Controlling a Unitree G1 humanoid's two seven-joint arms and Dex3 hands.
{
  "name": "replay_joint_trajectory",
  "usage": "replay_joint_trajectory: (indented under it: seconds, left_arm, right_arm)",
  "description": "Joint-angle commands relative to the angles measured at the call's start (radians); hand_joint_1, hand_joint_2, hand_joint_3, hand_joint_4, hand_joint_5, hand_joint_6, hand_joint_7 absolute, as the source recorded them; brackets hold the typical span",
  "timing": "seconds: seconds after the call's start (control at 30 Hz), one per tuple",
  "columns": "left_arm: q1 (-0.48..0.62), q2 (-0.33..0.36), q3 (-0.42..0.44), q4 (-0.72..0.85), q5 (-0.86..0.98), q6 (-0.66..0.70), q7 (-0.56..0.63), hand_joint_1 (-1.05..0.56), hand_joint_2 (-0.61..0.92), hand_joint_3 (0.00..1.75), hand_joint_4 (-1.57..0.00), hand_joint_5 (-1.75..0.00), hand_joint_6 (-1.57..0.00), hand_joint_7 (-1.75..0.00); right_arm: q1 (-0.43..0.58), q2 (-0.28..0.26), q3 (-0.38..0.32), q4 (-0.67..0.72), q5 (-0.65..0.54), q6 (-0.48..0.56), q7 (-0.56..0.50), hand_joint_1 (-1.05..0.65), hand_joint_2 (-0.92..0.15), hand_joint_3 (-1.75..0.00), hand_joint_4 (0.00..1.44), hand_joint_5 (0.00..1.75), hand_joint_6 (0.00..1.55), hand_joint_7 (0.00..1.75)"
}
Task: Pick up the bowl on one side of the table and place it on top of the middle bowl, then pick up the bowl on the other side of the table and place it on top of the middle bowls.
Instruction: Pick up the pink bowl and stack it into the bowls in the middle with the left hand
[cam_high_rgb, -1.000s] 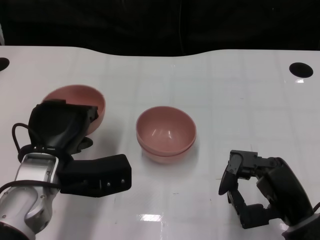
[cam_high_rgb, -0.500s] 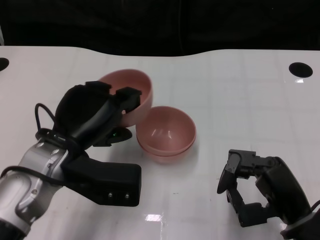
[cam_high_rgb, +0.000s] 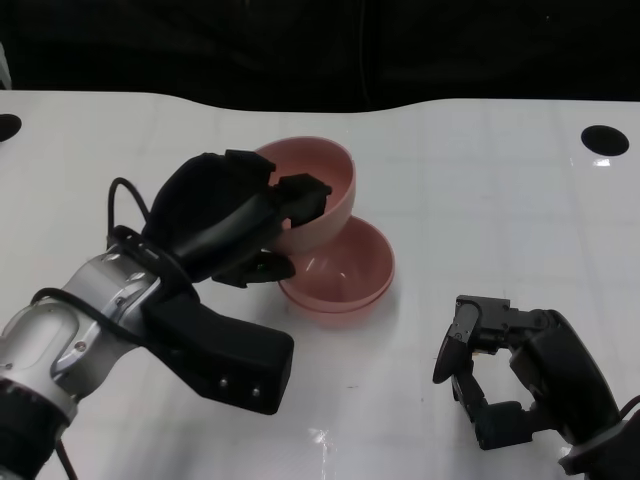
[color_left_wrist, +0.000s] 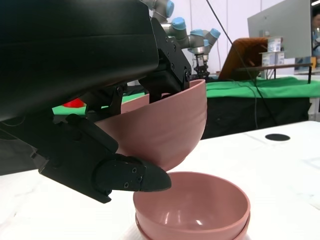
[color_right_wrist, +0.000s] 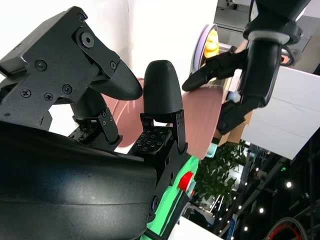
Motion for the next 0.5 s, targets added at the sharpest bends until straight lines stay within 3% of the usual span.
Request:
replay_joint_trajectory:
  seconds: [0.03, 0.13, 0.2, 0.37, 0.43, 0.47, 0.5]
  left_arm:
    - [-0.036, -0.015, -0.024, 0.042, 0.014, 0.007, -0.032, -0.31, 0.86, 0.28, -0.84, -1.75, -0.68, -1.66]
    - [-0.050, -0.032, -0.037, 0.077, 0.019, 0.011, -0.035, -0.31, 0.87, 0.23, -0.82, -1.75, -0.72, -1.53]
    - [-0.057, -0.049, -0.048, 0.103, 0.026, 0.025, -0.035, -0.31, 0.87, 0.18, -0.81, -1.75, -0.79, -1.34]
    - [-0.061, -0.103, -0.064, 0.139, 0.028, 0.100, -0.059, -0.35, 0.92, 0.22, -0.82, -1.75, -0.78, -1.28]
    - [-0.057, -0.125, -0.065, 0.132, 0.012, 0.147, -0.110, -0.31, 0.92, 0.13, -0.80, -1.75, -0.88, -0.90]
    - [-0.053, -0.132, -0.064, 0.129, 0.003, 0.166, -0.135, -0.30, 0.92, 0.11, -0.80, -1.75, -0.90, -0.83]
    - [-0.050, -0.137, -0.062, 0.125, -0.005, 0.179, -0.156, -0.29, 0.92, 0.11, -0.80, -1.56, -0.93, -0.73]
  right_arm:
    - [-0.001, -0.006, -0.010, 0.009, 0.007, -0.020, -0.002, -0.05, -0.28, -1.54, 0.89, 1.72, 0.85, 1.36]
    - [0.000, -0.007, -0.010, 0.010, 0.006, -0.021, -0.003, -0.06, -0.27, -1.54, 0.89, 1.73, 0.85, 1.36]
    - [0.005, -0.008, -0.010, 0.002, 0.002, -0.012, -0.005, -0.07, -0.27, -1.54, 0.89, 1.73, 0.85, 1.36]
    - [0.004, -0.007, -0.010, 0.007, 0.003, -0.021, -0.005, -0.06, -0.27, -1.54, 0.89, 1.73, 0.85, 1.36]
    - [0.005, -0.005, -0.010, 0.005, 0.006, -0.018, -0.005, -0.06, -0.27, -1.55, 0.89, 1.73, 0.86, 1.36]
    - [0.006, -0.005, -0.010, 0.003, 0.004, -0.017, -0.007, -0.06, -0.27, -1.55, 0.89, 1.73, 0.86, 1.36]
    - [0.006, -0.005, -0.010, 0.003, 0.001, -0.018, -0.009, -0.06, -0.27, -1.55, 0.89, 1.73, 0.86, 1.36]
